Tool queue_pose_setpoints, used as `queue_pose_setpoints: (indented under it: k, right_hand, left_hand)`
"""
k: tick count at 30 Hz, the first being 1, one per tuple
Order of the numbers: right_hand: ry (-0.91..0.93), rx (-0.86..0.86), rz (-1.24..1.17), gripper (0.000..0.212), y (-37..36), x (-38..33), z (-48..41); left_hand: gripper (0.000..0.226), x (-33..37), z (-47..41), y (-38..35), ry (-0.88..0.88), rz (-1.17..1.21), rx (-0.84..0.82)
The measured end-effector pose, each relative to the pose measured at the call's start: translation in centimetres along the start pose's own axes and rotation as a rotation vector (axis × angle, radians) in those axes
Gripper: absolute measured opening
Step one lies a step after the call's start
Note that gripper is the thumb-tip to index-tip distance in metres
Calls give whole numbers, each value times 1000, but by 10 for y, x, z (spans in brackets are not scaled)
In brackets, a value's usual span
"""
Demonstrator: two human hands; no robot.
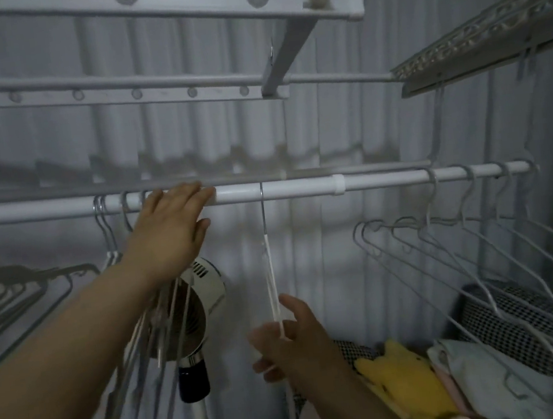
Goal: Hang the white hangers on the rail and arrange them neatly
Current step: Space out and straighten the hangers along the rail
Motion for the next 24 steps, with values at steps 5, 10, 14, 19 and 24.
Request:
queue_pose_setpoints:
  k: [5,10,14,19,24]
  right_hand:
    - [-39,188,59,33,16,6,3]
    - [-53,345,49,26,52,5,16]
    - [-49,460,139,25,74,2,25]
    - [-53,548,208,31,95,0,31]
    - [-12,513,289,23,101,-3,32]
  left_hand:
    - [51,-4,-1,-2,-98,-38,-20]
    - [51,-5,-5,-4,-106,10,-14]
    - [48,-6,-4,-4,-97,23,4]
    - [40,-2,-6,0,-90,37,-2]
    - [39,6,-15,1,-22,115,30]
Point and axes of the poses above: each hand's wrist, its own z-axis away from the middle knuckle, its own y-axis out of the back of the hand, x = y × z, the point moved 4 cm from there along -z, towards the middle knuckle, and after that the axes turned 5 degrees about z, right-handed, at the moved point
